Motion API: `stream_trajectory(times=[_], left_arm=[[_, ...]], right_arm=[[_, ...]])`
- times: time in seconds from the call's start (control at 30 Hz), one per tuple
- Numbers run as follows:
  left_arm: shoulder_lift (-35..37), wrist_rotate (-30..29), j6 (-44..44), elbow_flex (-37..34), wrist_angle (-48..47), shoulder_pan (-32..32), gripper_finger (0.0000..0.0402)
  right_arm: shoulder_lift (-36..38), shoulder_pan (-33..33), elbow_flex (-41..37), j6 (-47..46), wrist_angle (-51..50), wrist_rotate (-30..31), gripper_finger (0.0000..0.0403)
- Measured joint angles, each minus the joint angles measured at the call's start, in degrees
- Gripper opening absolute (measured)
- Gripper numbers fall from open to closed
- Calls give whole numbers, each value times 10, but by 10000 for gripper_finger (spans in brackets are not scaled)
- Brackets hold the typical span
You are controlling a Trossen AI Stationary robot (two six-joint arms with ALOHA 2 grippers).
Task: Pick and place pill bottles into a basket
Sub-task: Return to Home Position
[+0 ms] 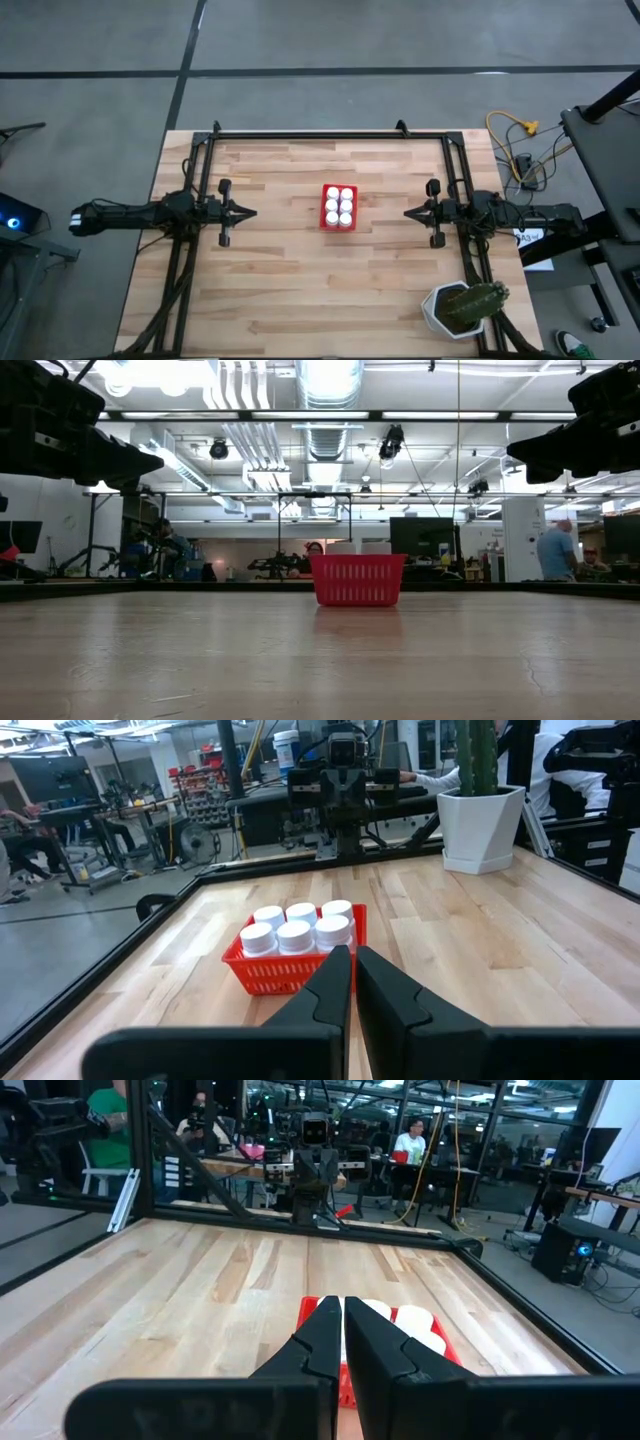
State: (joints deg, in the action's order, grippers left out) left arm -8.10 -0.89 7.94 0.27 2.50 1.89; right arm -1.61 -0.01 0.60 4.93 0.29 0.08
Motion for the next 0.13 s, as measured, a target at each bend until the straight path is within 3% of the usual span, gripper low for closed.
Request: stream_trajectory(times=[0.13], left_arm=[[0, 0, 0, 0, 0, 0, 2]], right_arm=[[0, 0, 0, 0, 0, 0, 9]])
